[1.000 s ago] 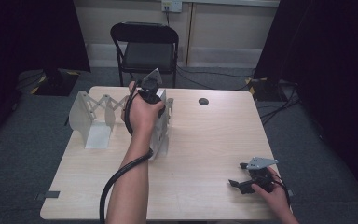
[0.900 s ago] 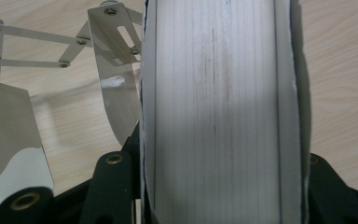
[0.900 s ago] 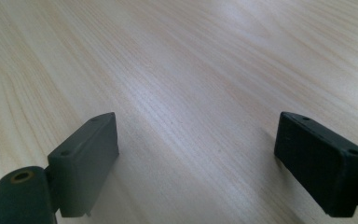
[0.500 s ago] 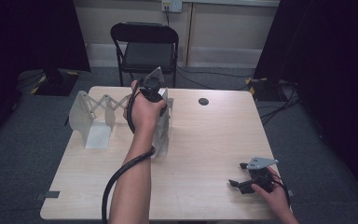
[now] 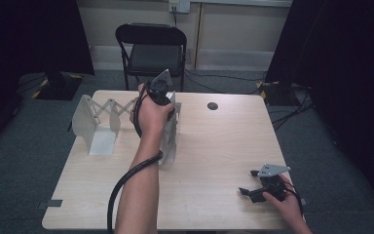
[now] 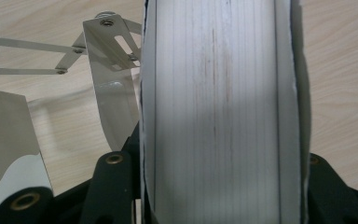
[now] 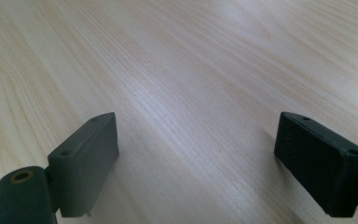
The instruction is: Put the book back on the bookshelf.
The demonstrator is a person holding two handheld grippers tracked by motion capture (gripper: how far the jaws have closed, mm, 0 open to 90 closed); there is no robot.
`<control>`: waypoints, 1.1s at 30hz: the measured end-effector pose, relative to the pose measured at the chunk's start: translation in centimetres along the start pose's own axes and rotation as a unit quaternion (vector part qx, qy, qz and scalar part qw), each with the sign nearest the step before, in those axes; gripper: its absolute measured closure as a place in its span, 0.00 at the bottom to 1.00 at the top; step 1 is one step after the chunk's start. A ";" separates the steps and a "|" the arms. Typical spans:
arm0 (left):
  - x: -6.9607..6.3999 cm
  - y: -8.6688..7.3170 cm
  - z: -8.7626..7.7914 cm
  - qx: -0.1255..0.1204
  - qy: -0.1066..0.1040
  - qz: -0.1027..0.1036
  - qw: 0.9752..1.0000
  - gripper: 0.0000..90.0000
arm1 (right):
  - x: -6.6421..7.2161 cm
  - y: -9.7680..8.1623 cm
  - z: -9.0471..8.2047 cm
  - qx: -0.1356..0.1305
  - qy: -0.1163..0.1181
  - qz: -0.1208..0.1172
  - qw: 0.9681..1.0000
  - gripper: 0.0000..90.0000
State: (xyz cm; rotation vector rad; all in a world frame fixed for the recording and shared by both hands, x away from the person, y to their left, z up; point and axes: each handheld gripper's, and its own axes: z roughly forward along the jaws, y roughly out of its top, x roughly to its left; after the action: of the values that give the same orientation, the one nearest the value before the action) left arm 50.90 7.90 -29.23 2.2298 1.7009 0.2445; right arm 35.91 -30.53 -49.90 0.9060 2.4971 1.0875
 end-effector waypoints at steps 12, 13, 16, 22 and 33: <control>0.0 0.3 0.5 0.001 0.002 0.002 1.000 0.59 | 0.0 0.0 0.0 0.000 0.000 0.001 1.000 0.15; -0.1 0.3 0.5 0.001 0.003 0.000 1.000 0.59 | 0.0 0.0 0.0 0.000 0.000 0.001 1.000 0.15; -0.1 0.4 0.6 0.000 0.004 -0.001 1.000 0.59 | 0.0 0.0 0.0 0.000 0.001 0.001 1.000 0.15; -0.2 0.5 0.7 -0.005 0.004 -0.001 1.000 0.59 | 0.0 0.0 0.0 0.000 0.000 0.000 1.000 0.15; -0.2 0.5 1.0 -0.008 0.009 -0.010 1.000 0.59 | 0.0 0.0 0.0 0.000 0.000 0.001 1.000 0.15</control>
State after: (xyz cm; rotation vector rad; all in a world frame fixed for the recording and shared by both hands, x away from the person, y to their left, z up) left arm 51.65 7.39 -29.94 2.2041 1.7230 0.2728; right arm 35.92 -30.53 -49.90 0.9071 2.4971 1.0886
